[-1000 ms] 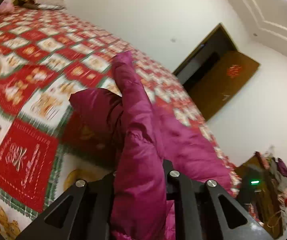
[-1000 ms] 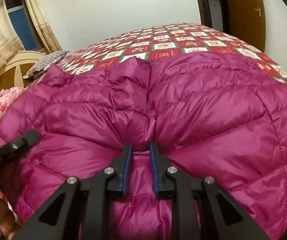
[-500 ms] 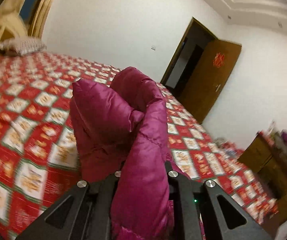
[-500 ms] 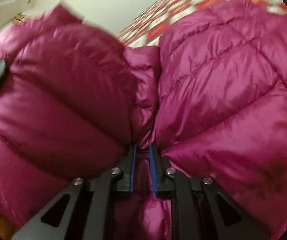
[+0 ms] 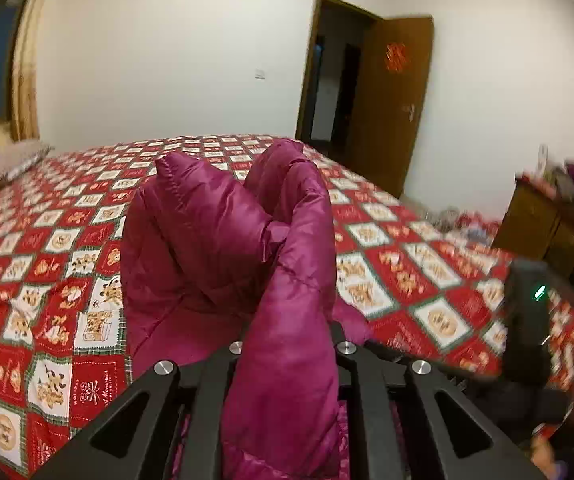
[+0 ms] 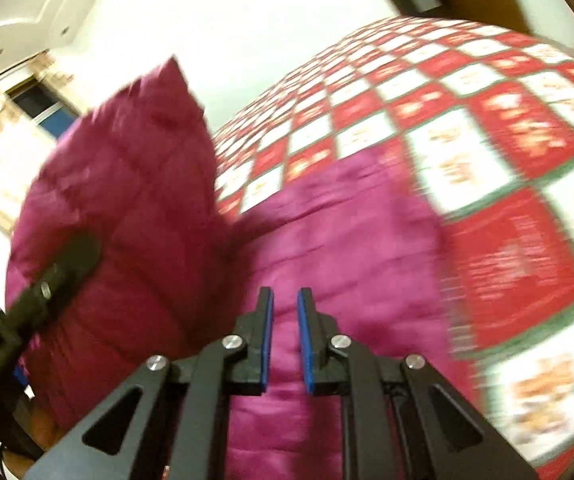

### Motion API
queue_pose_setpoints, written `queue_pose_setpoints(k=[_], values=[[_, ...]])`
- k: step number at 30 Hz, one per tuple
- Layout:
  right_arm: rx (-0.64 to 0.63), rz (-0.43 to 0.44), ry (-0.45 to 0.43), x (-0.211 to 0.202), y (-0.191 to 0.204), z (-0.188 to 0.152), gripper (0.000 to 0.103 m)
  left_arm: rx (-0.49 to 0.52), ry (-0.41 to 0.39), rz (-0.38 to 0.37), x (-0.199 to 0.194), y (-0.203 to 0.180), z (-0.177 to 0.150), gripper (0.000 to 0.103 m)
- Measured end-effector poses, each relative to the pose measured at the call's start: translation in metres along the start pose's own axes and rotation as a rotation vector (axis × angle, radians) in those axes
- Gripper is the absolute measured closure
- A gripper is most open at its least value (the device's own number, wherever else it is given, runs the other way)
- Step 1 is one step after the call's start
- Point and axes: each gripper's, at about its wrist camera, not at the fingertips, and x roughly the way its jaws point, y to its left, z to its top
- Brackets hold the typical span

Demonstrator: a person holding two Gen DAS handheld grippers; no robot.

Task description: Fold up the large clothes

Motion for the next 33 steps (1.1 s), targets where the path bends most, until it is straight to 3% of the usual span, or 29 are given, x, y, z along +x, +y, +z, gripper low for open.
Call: queue_pose_setpoints(k=[7,9,11,13,20,24,25,28,30,31,33], values=[[0.048,-0.086,-0.043,-0.035,-0.030,0.000,0.083,0.142,0.075,0.058,0.030,-0.040,-0.020,0.091],[0.051,-0.092,-0.043,-0.039,-0.035,0.001,0.077,0.180,0.103,0.058,0.039,-0.052,-0.030,0.091],[0.064,-0.093,-0.047,-0.045,-0.039,0.001,0.053,0.207,0.127,0.050,0.048,-0.060,-0.040,0.091],[0.074,-0.100,-0.060,-0.049,-0.044,-0.001,0.045,0.235,0.151,0.039,0.057,-0.067,-0.051,0.091],[0.054,-0.002,-0.046,-0.051,-0.055,0.014,0.045,0.286,0.164,-0.015,0.074,-0.081,-0.076,0.091],[0.021,0.083,0.033,-0.034,-0.047,0.028,0.045,0.299,0.154,-0.029,0.074,-0.081,-0.083,0.090],[0.044,0.028,0.025,-0.027,-0.044,0.032,0.045,0.298,0.154,-0.031,0.073,-0.080,-0.083,0.090],[-0.011,0.044,0.096,-0.007,-0.034,0.035,0.046,0.287,0.158,-0.044,0.070,-0.076,-0.081,0.088],[-0.048,0.020,0.119,0.001,-0.028,0.032,0.058,0.280,0.164,-0.067,0.065,-0.073,-0.078,0.081],[-0.054,-0.005,0.123,0.005,-0.029,0.032,0.075,0.274,0.171,-0.082,0.061,-0.071,-0.077,0.080],[0.008,0.008,0.133,0.008,-0.039,0.032,0.078,0.261,0.194,-0.111,0.051,-0.068,-0.074,0.076]])
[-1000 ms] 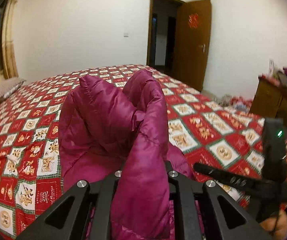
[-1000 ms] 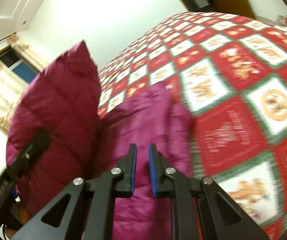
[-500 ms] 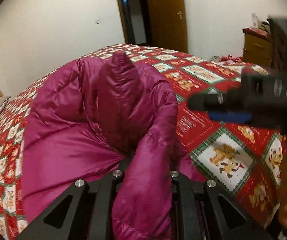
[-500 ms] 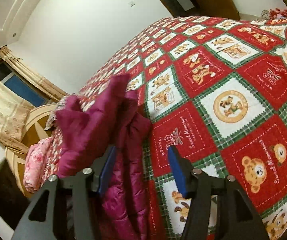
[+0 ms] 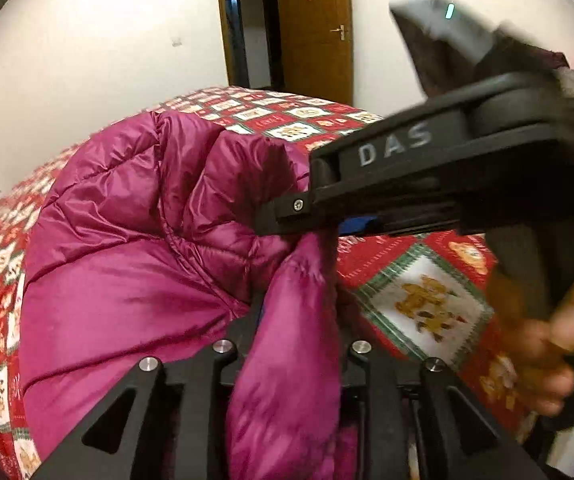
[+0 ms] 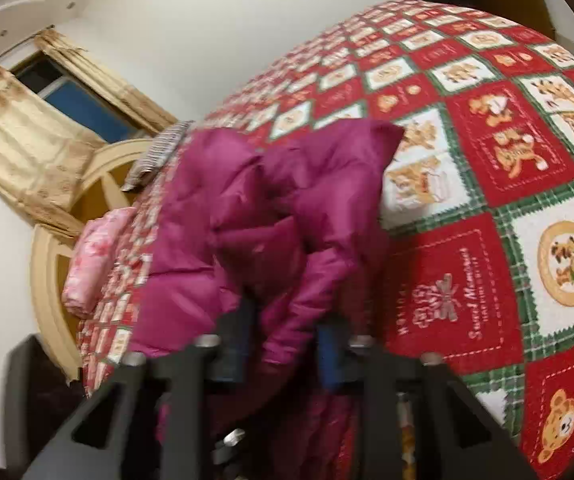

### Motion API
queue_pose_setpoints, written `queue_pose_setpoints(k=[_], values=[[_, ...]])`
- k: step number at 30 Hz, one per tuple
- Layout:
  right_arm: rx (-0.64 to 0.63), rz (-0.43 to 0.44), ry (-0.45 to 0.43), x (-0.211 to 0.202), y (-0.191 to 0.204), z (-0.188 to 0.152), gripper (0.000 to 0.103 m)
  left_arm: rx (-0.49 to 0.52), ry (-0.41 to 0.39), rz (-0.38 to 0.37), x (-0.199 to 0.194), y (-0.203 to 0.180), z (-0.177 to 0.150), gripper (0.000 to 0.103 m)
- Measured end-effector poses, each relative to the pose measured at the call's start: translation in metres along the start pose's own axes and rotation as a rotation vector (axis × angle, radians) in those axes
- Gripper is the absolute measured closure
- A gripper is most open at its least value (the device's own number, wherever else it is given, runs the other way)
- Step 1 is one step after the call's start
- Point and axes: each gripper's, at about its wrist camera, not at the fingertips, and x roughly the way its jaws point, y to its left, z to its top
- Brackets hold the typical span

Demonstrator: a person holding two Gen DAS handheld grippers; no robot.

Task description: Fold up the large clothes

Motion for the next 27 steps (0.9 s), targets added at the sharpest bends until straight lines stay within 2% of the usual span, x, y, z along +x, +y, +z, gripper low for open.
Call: queue_pose_setpoints(k=[2,4,5,8,10,12,15,16,17,19,20,22,24,25,26,27], values=[[0.032,0.006,0.009,0.001,-0.008,0.000,0.081,0.010,0.013,-0.030,-0.015,0.000,-0.003,0.068],[0.033,-0.016,0.015,0.002,-0.010,-0.002,0.083,0.046,-0.006,-0.047,-0.038,-0.004,-0.013,0.052],[0.034,-0.018,0.016,0.002,-0.011,-0.003,0.083,0.063,-0.012,-0.048,-0.048,-0.005,-0.018,0.049],[0.031,-0.033,0.017,0.002,-0.009,-0.003,0.083,0.109,-0.036,-0.079,-0.079,-0.005,-0.034,0.048],[0.007,-0.056,0.016,0.003,-0.005,-0.002,0.083,0.072,-0.051,-0.129,-0.100,0.011,-0.036,0.048],[-0.034,-0.087,0.016,0.000,0.004,-0.001,0.079,-0.010,-0.070,-0.140,-0.117,0.034,-0.033,0.048],[-0.062,-0.129,0.006,-0.009,0.016,0.003,0.069,-0.129,-0.139,-0.078,-0.130,0.081,-0.021,0.044],[-0.075,-0.140,-0.006,-0.013,0.021,0.006,0.061,-0.164,-0.159,-0.046,-0.131,0.095,-0.016,0.038],[-0.087,-0.145,-0.025,-0.020,0.027,0.010,0.041,-0.201,-0.175,-0.003,-0.130,0.110,-0.011,0.036],[-0.105,-0.153,-0.064,-0.028,0.036,0.016,0.017,-0.271,-0.186,0.090,-0.116,0.138,0.001,0.035],[-0.116,-0.155,-0.075,-0.030,0.041,0.021,0.015,-0.302,-0.181,0.125,-0.106,0.151,0.007,0.035],[-0.130,-0.173,-0.056,-0.022,0.048,0.030,0.015,-0.339,-0.162,0.151,-0.085,0.164,0.012,0.035],[-0.148,-0.238,-0.009,-0.008,0.046,0.035,0.017,-0.371,-0.133,0.174,-0.055,0.174,0.016,0.035],[-0.158,-0.287,0.022,0.004,0.044,0.038,0.023,-0.381,-0.124,0.181,-0.047,0.176,0.015,0.035],[-0.156,-0.309,0.051,0.013,0.042,0.040,0.033,-0.396,-0.109,0.188,-0.035,0.180,0.015,0.035],[-0.139,-0.309,0.081,0.023,0.038,0.041,0.038,-0.409,-0.100,0.190,-0.029,0.180,0.016,0.035]])
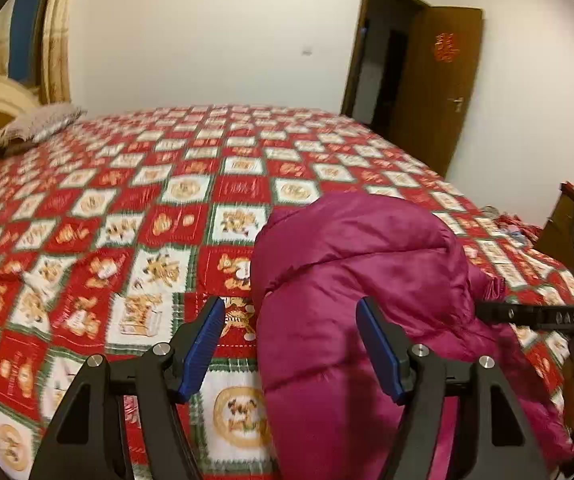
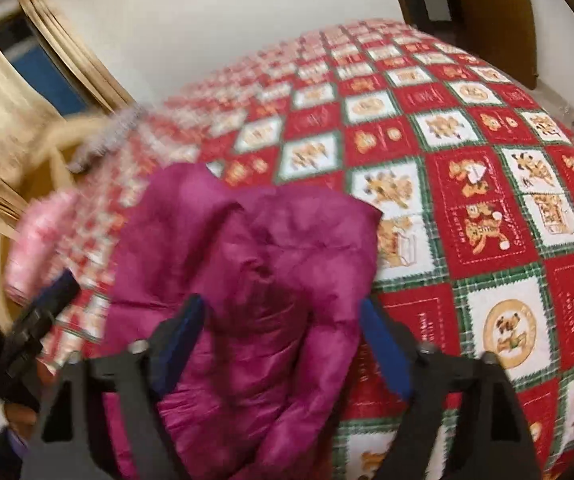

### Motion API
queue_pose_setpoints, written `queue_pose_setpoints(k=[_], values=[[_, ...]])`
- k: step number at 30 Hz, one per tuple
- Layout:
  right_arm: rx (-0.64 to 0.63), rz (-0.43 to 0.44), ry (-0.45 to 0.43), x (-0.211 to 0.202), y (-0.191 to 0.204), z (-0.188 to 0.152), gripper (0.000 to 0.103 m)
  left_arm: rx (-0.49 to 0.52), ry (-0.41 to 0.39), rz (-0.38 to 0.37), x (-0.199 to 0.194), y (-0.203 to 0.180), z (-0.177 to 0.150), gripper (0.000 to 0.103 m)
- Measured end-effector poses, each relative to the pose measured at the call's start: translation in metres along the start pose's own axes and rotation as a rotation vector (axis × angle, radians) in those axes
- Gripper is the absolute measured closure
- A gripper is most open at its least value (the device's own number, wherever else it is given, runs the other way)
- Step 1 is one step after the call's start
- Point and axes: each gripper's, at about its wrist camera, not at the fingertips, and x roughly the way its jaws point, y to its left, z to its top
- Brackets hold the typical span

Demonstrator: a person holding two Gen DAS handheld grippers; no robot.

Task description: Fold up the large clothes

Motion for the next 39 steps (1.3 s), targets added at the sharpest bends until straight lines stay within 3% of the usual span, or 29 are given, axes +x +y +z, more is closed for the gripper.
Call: queue_pose_setpoints(k=[2,4,5,7,11,14,21,26,32,35,36,39], values=[[0.020,0.030,0.013,0.009,-0.007,0.001,0.058,-0.051,0.025,-0.011,0.014,-0.004,-0.001,0.035],[-0.009,0.082,-0.022,0.010,0.001,0.003,0.076,-0.103,0.029,-0.069,0.018,-0.003,0.001,0.035],[-0.044,0.138,-0.047,0.009,0.007,0.003,0.080,-0.114,0.023,-0.085,0.017,-0.004,0.001,0.035],[-0.083,0.242,-0.077,0.012,0.013,0.003,0.081,-0.109,0.012,-0.085,0.020,-0.007,0.004,0.035],[0.036,0.354,-0.061,0.047,-0.018,0.002,0.084,-0.095,0.031,-0.094,0.033,-0.015,0.007,0.035],[0.089,0.396,-0.063,0.063,-0.039,-0.009,0.086,-0.081,0.051,-0.097,0.045,-0.027,0.004,0.035],[0.214,0.526,-0.069,0.078,-0.079,-0.027,0.092,0.028,0.072,-0.017,0.071,-0.062,-0.008,0.031],[0.208,0.475,-0.060,0.069,-0.078,-0.033,0.091,0.057,0.099,-0.047,0.077,-0.063,-0.016,0.030],[0.229,0.433,-0.071,0.062,-0.077,-0.038,0.091,0.118,0.121,0.005,0.083,-0.074,-0.019,0.029],[0.182,0.303,-0.073,0.041,-0.064,-0.036,0.085,0.160,0.118,0.037,0.080,-0.081,-0.021,0.028],[0.149,0.263,-0.090,0.028,-0.057,-0.039,0.077,0.171,0.116,0.044,0.079,-0.082,-0.021,0.028],[0.074,0.180,-0.114,-0.004,-0.042,-0.052,0.074,0.178,0.115,0.045,0.079,-0.082,-0.021,0.028]])
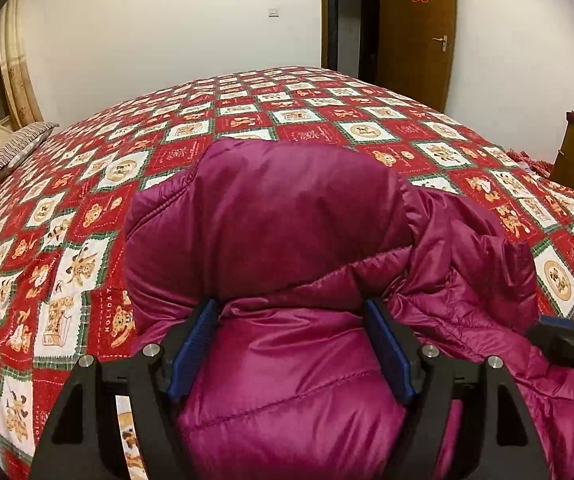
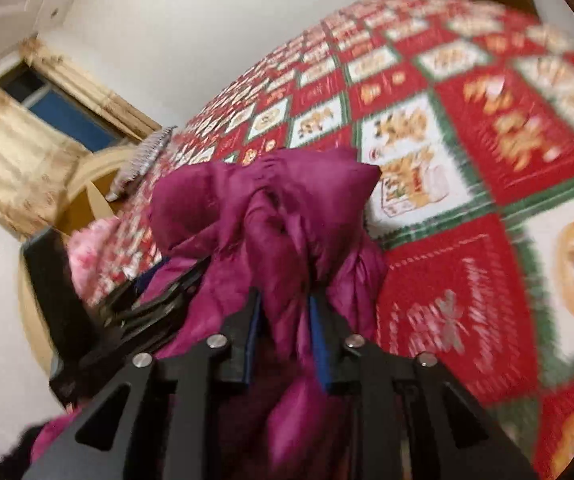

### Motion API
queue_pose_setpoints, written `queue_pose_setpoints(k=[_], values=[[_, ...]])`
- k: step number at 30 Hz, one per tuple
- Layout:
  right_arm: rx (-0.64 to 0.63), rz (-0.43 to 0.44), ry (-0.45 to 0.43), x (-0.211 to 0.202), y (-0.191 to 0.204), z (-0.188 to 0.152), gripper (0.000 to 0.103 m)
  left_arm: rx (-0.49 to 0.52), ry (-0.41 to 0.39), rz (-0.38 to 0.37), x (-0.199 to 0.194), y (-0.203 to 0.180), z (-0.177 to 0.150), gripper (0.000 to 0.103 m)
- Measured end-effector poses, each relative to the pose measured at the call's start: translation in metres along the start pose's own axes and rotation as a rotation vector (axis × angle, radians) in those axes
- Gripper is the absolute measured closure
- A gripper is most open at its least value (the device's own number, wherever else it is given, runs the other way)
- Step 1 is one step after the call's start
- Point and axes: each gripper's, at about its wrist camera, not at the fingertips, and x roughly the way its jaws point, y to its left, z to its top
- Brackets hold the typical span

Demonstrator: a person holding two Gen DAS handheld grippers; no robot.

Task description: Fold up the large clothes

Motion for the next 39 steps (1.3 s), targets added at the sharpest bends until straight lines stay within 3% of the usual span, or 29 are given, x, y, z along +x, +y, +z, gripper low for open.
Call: queue_pose_setpoints(k=[4,7,16,20,23,26,32,35,39], values=[[-0.021,-0.010,0.003,-0.017,0.002,-0.021,0.073,0.009,0.005,0.004,0.000,-0.001,0.000,0.028],[-0.006,-0.008,0.026,-0.006,-0.002,-0.032,0.074,0.028,0.006,0.013,0.000,-0.004,0.000,0.028],[0.034,-0.048,-0.010,0.004,0.009,-0.050,0.074,0.081,0.015,0.063,-0.001,-0.013,-0.001,0.026],[0.004,-0.064,-0.002,-0.001,0.012,-0.053,0.075,0.114,0.046,0.027,-0.018,-0.012,0.001,0.026],[-0.013,-0.066,-0.001,-0.024,0.011,-0.057,0.074,0.093,0.012,-0.032,-0.053,0.003,-0.001,0.026],[-0.052,-0.061,-0.065,-0.061,0.022,-0.058,0.074,0.052,-0.021,-0.049,-0.082,0.021,-0.009,0.026],[-0.162,0.004,-0.163,-0.104,0.069,-0.062,0.074,-0.087,-0.050,-0.078,-0.110,0.049,-0.034,0.026],[-0.197,0.042,-0.115,-0.088,0.081,-0.069,0.074,-0.124,-0.029,-0.112,-0.107,0.048,-0.042,0.026],[-0.180,-0.030,0.019,-0.044,0.067,-0.087,0.074,-0.081,-0.008,-0.084,-0.096,0.035,-0.050,0.026]])
